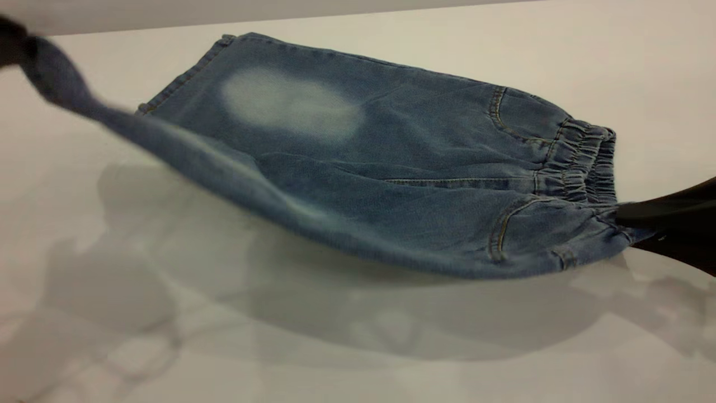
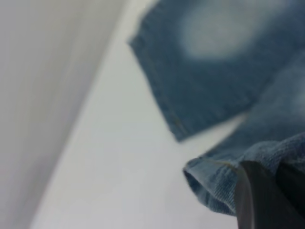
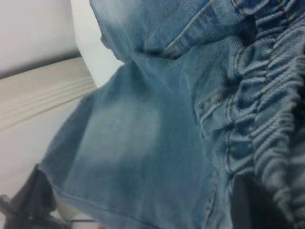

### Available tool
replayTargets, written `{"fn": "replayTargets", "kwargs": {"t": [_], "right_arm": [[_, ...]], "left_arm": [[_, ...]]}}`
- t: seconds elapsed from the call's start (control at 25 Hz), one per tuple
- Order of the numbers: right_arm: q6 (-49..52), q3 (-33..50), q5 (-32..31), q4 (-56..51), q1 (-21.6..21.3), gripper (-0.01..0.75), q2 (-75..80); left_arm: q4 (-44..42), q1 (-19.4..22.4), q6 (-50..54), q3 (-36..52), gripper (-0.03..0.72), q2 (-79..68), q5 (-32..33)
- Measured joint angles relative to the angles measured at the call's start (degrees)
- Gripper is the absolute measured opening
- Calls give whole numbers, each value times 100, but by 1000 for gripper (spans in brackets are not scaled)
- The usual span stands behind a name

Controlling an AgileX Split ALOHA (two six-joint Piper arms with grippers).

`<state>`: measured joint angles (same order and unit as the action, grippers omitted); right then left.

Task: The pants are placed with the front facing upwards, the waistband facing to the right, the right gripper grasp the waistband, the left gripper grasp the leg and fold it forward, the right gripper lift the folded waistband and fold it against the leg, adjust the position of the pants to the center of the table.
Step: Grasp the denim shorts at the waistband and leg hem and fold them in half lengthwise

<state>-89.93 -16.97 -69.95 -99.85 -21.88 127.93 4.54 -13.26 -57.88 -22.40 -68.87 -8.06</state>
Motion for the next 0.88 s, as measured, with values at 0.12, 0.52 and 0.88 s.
{"fn": "replayTargets", "kwargs": {"t": [0.12,0.52,0.88], "right_arm": [[0,-100,0,10,5,39,0],[0,-931,-6,9,16,39,0],[0,-1570,-6,9,22,40,0]], "left_arm": [[8,0,-5,0,61,-45,-491],[36,0,-11,-16,61,-739,-1362],[355,0,-11,-860,61,-1704,-1765]]}}
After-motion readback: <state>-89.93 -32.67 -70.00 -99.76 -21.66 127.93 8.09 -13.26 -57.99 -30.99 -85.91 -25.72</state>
